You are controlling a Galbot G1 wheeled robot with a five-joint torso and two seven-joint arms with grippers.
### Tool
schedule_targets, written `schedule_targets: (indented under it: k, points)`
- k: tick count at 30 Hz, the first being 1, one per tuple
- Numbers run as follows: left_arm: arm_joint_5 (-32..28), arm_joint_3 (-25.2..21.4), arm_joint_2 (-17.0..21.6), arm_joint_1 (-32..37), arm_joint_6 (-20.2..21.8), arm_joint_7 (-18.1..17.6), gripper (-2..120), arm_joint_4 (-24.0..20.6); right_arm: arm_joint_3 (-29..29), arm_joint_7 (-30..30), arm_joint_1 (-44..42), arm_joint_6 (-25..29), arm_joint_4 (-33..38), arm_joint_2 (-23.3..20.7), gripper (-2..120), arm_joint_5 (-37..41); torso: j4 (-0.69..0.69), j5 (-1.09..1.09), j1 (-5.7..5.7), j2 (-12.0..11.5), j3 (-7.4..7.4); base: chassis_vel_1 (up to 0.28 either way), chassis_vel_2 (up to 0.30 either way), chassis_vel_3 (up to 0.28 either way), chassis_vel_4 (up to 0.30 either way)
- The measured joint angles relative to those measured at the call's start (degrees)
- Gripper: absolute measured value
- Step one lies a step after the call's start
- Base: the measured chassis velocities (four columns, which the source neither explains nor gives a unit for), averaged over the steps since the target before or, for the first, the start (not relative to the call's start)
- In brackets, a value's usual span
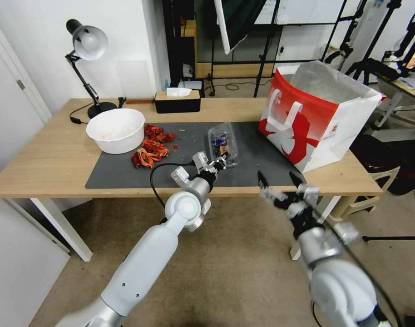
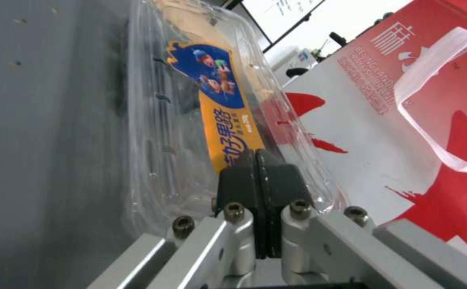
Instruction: Close the takeout container lid, then place the container into the takeout bag.
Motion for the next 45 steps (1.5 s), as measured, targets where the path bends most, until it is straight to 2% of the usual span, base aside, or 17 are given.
schedule_targets:
  k: [1,5,14,20,32,34,45]
  points:
    - [0.0,0.0,0.0,0.0,0.0,0.0,0,0.0,0.0,0.0,0.0,0.0,0.0,0.0,100,0.0,0.00,0.00,0.00,0.0,0.00,0.000,0.000,0.000,0.000]
    - [0.0,0.0,0.0,0.1,-0.3,0.1,0,0.0,-1.4,2.9,7.2,-3.0,-4.2,-0.5,100,8.8,0.00,0.00,0.00,0.0,0.00,0.000,0.000,0.000,0.000]
    - [0.2,0.1,-0.1,-0.1,-0.7,0.1,0,0.7,-4.6,5.0,17.0,-6.4,-11.3,-1.2,100,15.9,0.00,-0.01,0.00,0.0,0.00,0.000,0.000,0.000,0.000]
    - [0.2,0.1,0.0,-0.2,-1.0,0.2,0,0.8,-7.4,8.1,25.1,-10.9,-17.4,-1.7,100,21.9,0.00,0.00,0.00,0.0,0.00,0.000,0.000,0.000,0.000]
    - [0.4,0.1,-0.1,-0.3,-1.3,0.3,0,1.2,-10.3,13.4,35.6,-18.8,-27.1,-0.5,100,26.6,0.00,0.00,0.01,0.0,0.00,0.000,0.000,0.000,0.000]
    - [0.4,0.1,-0.1,-0.3,-1.4,0.4,0,1.3,-11.1,15.0,38.5,-21.5,-29.5,-0.1,100,28.0,0.00,-0.01,0.01,0.0,0.00,0.000,0.000,0.000,0.000]
    - [0.4,-0.4,0.0,-0.1,-1.8,0.6,0,1.4,-12.7,17.8,44.2,-28.2,-36.1,1.7,100,33.0,0.00,-0.01,0.00,0.0,-0.01,0.000,0.000,0.000,0.000]
